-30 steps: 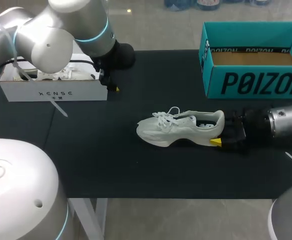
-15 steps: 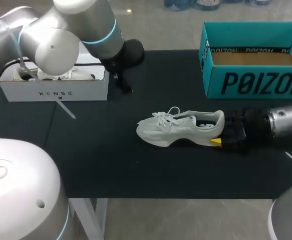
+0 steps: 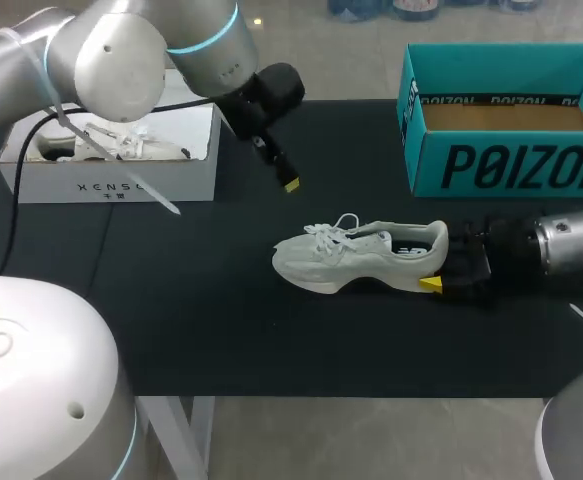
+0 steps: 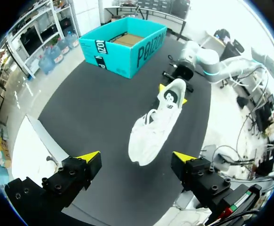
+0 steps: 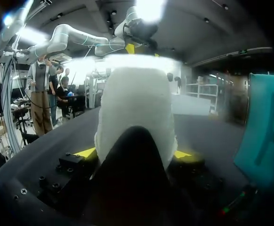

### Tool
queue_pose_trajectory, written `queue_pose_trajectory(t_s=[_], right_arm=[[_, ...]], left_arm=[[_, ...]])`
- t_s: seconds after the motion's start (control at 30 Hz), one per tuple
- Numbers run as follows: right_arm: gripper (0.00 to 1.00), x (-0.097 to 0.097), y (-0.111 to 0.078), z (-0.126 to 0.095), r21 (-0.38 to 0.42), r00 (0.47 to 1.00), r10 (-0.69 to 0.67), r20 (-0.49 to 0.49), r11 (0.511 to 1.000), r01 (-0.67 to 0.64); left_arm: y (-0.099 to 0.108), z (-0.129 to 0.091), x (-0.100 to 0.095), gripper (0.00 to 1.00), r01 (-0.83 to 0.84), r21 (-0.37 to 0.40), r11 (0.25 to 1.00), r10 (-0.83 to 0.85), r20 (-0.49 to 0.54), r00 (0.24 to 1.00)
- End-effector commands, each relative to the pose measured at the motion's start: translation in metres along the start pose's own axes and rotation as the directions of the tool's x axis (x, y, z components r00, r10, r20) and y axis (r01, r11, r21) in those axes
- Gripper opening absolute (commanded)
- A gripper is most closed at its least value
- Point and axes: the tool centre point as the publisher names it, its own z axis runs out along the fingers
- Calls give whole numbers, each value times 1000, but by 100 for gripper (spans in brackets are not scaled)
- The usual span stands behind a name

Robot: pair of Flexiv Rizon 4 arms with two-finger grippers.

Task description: Take the shoe out of the shoebox, open the shoe tongue, remove and reinsert the insole, then place the shoe into the shoebox

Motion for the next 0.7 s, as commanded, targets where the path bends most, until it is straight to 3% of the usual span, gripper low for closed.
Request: queue_pose_trajectory(t_s=[0.03,0.47,0.57,0.7], right_arm=[[0,0,-4,3,2,1000,1,-1,1000,-1],[0,0,-4,3,2,1000,1,-1,1000,-1],[0,0,-4,3,2,1000,1,-1,1000,-1],[0,0,-4,3,2,1000,1,-1,1000,-1]], left_arm=[[-2,3,-9,100,232,-17,973,-227,-276,934],[-2,3,-9,100,232,-17,973,-227,-276,934],[-3,5,0,100,279,-80,957,-288,-127,949],[-8,8,11,100,325,-143,935,-335,-46,941]])
